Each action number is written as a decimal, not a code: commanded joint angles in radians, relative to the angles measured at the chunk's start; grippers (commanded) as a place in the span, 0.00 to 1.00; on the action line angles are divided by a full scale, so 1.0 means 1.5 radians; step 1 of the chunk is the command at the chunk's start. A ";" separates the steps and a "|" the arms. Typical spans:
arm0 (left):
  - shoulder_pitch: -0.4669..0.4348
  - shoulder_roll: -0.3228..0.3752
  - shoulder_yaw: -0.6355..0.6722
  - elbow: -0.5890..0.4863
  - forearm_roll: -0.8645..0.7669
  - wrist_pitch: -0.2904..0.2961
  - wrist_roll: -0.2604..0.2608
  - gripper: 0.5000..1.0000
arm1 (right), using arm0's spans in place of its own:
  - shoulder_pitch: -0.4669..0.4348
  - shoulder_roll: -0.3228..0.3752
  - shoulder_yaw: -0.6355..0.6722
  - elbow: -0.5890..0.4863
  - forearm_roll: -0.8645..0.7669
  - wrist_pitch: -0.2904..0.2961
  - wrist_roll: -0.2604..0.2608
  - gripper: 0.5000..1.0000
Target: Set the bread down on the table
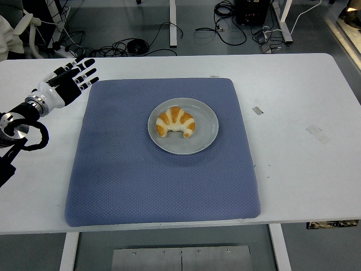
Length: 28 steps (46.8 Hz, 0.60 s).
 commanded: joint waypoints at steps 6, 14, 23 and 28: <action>0.003 -0.004 0.000 0.000 0.000 0.000 -0.001 0.97 | 0.000 0.000 0.000 0.001 0.000 0.000 0.000 1.00; 0.002 -0.003 -0.001 0.000 0.000 0.000 -0.001 0.97 | 0.000 0.000 0.000 0.000 0.000 0.000 0.000 1.00; -0.003 -0.001 -0.002 0.000 -0.001 -0.015 0.001 0.97 | 0.000 0.000 0.000 0.001 0.001 0.000 0.000 1.00; -0.002 0.000 -0.002 0.000 0.000 -0.025 -0.001 0.97 | 0.000 0.000 0.000 0.001 0.000 0.000 0.000 1.00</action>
